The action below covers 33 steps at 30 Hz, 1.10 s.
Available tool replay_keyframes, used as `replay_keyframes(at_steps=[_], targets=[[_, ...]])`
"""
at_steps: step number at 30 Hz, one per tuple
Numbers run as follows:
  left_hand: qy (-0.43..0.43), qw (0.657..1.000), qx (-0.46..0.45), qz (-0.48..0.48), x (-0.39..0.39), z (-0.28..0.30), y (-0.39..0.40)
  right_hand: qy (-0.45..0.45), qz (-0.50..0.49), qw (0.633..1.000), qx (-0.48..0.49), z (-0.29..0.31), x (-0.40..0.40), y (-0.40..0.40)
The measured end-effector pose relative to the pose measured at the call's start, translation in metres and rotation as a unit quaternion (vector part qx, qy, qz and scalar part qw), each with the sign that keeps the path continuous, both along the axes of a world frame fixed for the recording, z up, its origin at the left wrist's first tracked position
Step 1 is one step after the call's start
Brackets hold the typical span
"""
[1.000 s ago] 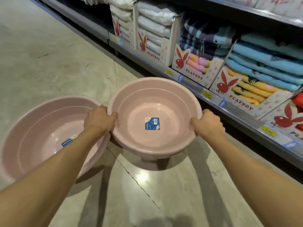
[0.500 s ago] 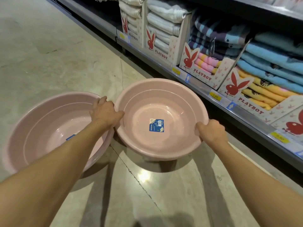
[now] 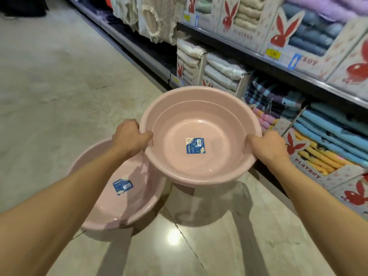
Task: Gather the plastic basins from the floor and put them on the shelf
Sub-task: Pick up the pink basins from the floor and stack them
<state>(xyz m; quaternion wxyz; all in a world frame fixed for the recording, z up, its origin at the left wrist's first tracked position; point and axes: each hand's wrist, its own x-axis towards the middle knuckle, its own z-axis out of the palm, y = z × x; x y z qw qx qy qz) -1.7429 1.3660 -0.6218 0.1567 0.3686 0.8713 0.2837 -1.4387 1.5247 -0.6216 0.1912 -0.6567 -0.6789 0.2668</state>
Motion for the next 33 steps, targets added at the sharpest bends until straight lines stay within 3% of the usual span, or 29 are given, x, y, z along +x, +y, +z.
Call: replay_keyframes(at_steps=[6,12,22,33], targets=[[-0.015,0.998,-0.022,0.051,-0.044,0.031,-0.074,-0.054,0.077,0.996,-0.003,0.05,-0.075,-0.025],[-0.018,0.992,-0.019,0.121,-0.075,0.023,-0.129,-0.095,0.146,0.984,-0.026,0.05,-0.134,-0.046],[-0.031,0.975,-0.033,0.219,-0.09,-0.033,-0.21,-0.133,0.216,0.967,-0.033,-0.027,-0.207,-0.087],[-0.033,0.968,-0.069,0.24,-0.078,-0.104,-0.207,-0.136,0.224,0.964,-0.041,-0.109,-0.209,-0.089]])
